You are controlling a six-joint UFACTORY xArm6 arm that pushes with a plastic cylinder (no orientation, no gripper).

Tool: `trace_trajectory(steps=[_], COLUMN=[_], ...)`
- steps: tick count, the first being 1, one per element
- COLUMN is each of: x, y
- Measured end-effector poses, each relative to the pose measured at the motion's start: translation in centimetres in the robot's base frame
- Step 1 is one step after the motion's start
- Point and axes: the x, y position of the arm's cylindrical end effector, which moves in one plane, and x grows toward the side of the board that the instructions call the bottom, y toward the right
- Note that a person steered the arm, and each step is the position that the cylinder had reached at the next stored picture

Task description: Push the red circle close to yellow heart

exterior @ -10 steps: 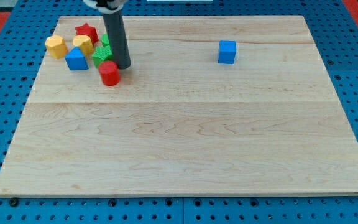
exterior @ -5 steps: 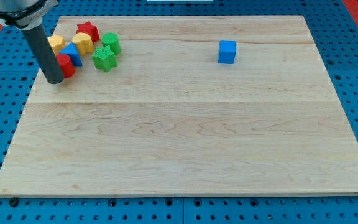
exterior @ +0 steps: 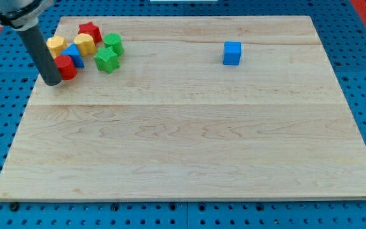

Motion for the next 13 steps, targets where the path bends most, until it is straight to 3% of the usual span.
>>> trace_trajectory(steps=[2,3,4,7,11,13], x=[0.5,-0.9,-1.6,-1.6,-1.6,-3.8], y=[1.5,-5.8,-6.1,4.3,8.6,7.6])
